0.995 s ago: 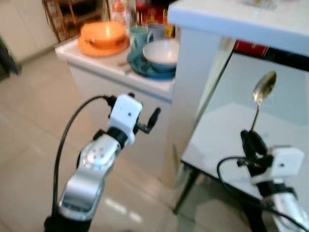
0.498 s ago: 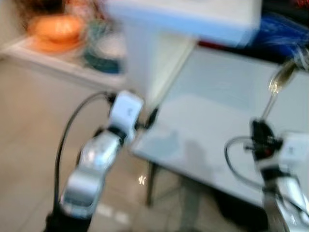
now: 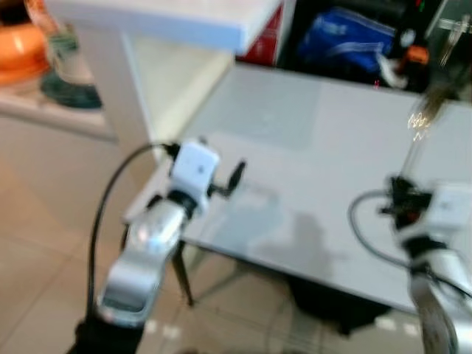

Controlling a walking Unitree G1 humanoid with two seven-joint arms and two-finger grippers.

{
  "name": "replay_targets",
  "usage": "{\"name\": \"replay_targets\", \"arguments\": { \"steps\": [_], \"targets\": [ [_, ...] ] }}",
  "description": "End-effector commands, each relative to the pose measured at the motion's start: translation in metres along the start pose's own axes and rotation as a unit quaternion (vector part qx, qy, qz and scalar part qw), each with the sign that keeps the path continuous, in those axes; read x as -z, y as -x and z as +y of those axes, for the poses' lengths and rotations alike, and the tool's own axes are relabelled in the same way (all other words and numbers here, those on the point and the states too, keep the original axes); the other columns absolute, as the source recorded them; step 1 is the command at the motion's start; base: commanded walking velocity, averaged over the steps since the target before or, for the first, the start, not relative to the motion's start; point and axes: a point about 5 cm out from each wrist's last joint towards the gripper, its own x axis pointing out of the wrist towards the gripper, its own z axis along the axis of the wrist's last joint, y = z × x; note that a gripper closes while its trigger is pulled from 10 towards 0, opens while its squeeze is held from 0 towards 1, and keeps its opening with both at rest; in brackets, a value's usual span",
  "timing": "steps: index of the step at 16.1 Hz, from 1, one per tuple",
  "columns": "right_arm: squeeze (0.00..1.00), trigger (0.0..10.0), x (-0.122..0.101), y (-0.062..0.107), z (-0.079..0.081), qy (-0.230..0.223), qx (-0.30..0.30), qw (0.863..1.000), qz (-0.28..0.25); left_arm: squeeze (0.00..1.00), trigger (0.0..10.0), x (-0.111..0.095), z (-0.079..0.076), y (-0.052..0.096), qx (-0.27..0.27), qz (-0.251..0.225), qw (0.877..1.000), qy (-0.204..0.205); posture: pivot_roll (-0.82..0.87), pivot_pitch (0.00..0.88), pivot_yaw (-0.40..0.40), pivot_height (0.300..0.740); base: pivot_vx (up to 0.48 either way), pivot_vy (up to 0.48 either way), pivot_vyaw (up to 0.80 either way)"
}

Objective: Setting the table

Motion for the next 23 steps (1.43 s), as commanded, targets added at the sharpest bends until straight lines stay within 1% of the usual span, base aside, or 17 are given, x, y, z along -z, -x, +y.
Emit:
{"name": "replay_targets", "arguments": {
  "steps": [1,3,5,6,8,11,13,17,23],
  "targets": [
    [0.0,10.0,-0.001,0.0,-0.004,0.012,0.003,1.0,0.015,0.0,10.0,-0.002,-0.001,-0.002,-0.001,-0.005,1.0,-0.004,-0.02,0.033,-0.002,0.74,0.0,-0.371,0.0],
    [0.0,10.0,0.001,-0.001,-0.01,0.043,-0.004,0.998,0.05,0.0,10.0,-0.002,-0.002,-0.002,0.002,-0.006,1.0,-0.006,-0.02,0.028,0.002,0.74,0.0,-0.371,0.0],
    [0.0,10.0,0.0,-0.001,-0.013,0.046,-0.003,0.997,0.057,0.0,10.0,-0.003,-0.003,-0.003,0.004,-0.007,1.0,-0.007,-0.02,0.028,0.002,0.74,0.0,-0.368,0.0],
    [0.0,10.0,0.0,-0.001,-0.016,0.053,-0.001,0.996,0.069,0.0,10.0,-0.003,-0.003,-0.003,0.006,-0.009,1.0,-0.008,-0.02,0.022,0.004,0.74,0.0,-0.371,0.0],
    [0.0,10.0,-0.002,-0.002,-0.017,0.056,-0.002,0.996,0.075,0.0,10.0,-0.004,-0.003,-0.004,0.007,-0.011,1.0,-0.009,-0.02,0.022,0.004,0.74,0.0,-0.371,0.0],
    [0.0,10.0,-0.001,-0.002,-0.015,0.057,-0.011,0.994,0.089,0.0,10.0,-0.004,-0.005,-0.005,0.012,-0.013,1.0,-0.01,-0.03,0.017,0.005,0.74,0.0,-0.37,0.0],
    [0.0,10.0,0.008,0.001,-0.009,0.057,-0.016,0.992,0.116,0.0,10.0,-0.003,-0.006,-0.005,0.015,-0.013,1.0,-0.009,-0.03,0.018,0.004,0.74,0.0,-0.369,0.0],
    [0.0,10.0,0.017,0.008,-0.01,0.062,-0.004,0.987,0.146,0.0,10.0,-0.002,-0.01,-0.007,0.029,-0.013,0.999,-0.008,-0.04,0.022,0.01,0.74,0.0,-0.369,0.0],
    [0.0,10.0,0.018,0.014,-0.005,0.056,0.003,0.987,0.149,0.0,10.0,-0.001,-0.013,-0.006,0.043,-0.012,0.999,-0.007,-0.05,0.034,0.023,0.74,0.0,-0.369,0.0]
  ]
}}
